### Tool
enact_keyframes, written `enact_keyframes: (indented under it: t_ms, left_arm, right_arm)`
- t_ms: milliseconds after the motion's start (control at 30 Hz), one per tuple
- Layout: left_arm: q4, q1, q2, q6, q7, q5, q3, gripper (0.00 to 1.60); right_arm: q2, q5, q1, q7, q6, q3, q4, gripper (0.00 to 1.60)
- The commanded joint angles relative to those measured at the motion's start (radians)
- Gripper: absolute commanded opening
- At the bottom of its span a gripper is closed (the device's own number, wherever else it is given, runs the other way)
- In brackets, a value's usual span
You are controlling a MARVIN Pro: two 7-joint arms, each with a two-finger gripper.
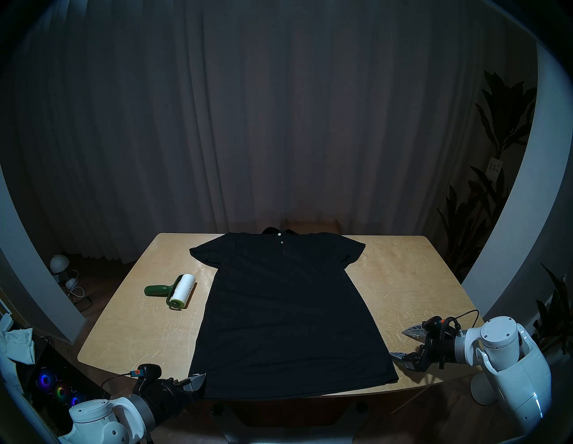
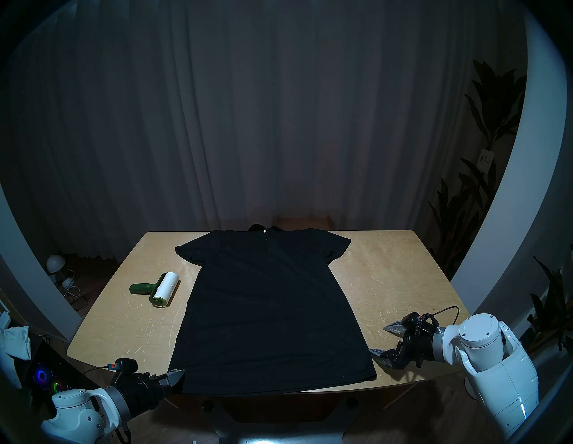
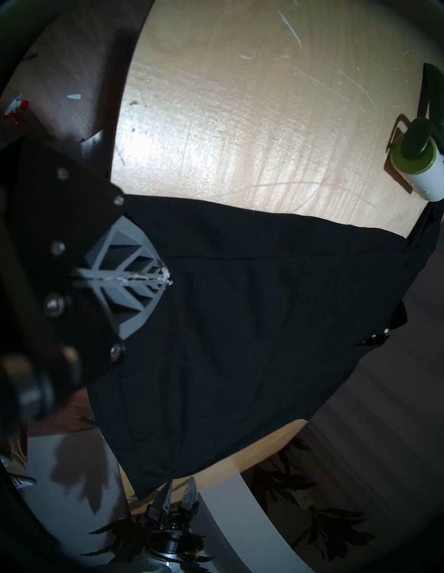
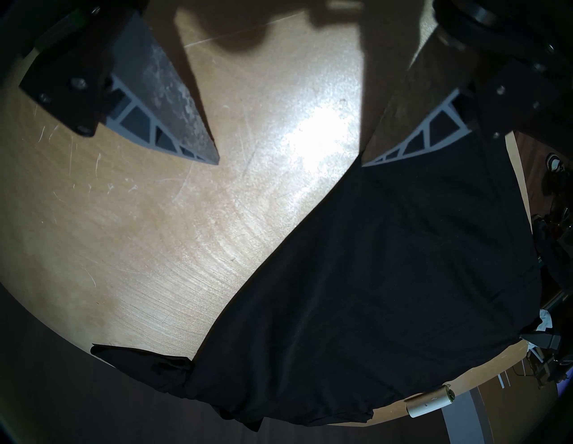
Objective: Use the fur roller to clean a top
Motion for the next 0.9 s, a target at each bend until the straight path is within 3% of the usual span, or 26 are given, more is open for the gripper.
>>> enact_keyframes:
  t_ms: [0, 233, 400, 433, 500, 867]
  left_arm:
    - [-0.05, 0.021, -0.057, -0.093, -0.12, -0.096, -0.067, 1.6]
    - [-0.055, 0.008, -0.109, -0.21, -0.215, -0.169, -0.132, 1.6]
    - [-0.046, -0.071, -0.127, -0.297, -0.11, -0.068, -0.129, 1.6]
    - [-0.041, -0.087, -0.135, -0.316, -0.098, -0.077, -0.12, 1.6]
    - [-0.035, -0.119, -0.103, -0.344, -0.067, -0.012, -0.13, 1.6]
    - [0.02, -0.249, -0.056, -0.411, 0.039, 0.106, -0.126, 1.6]
  right_arm:
    - [-0.016, 0.007, 0.014, -0.011, -0.022, 0.004, 0.008, 1.6]
    - [-0.081, 0.057, 0.042, -0.047, -0.058, 0.054, 0.019, 1.6]
    - [-0.142, 0.097, 0.105, -0.124, -0.073, 0.1, 0.026, 1.6]
    - [-0.152, 0.102, 0.116, -0.139, -0.079, 0.107, 0.025, 1.6]
    - [-0.165, 0.107, 0.139, -0.172, -0.085, 0.113, 0.018, 1.6]
    - [-0.274, 0.125, 0.222, -0.313, -0.109, 0.05, 0.01, 1.6]
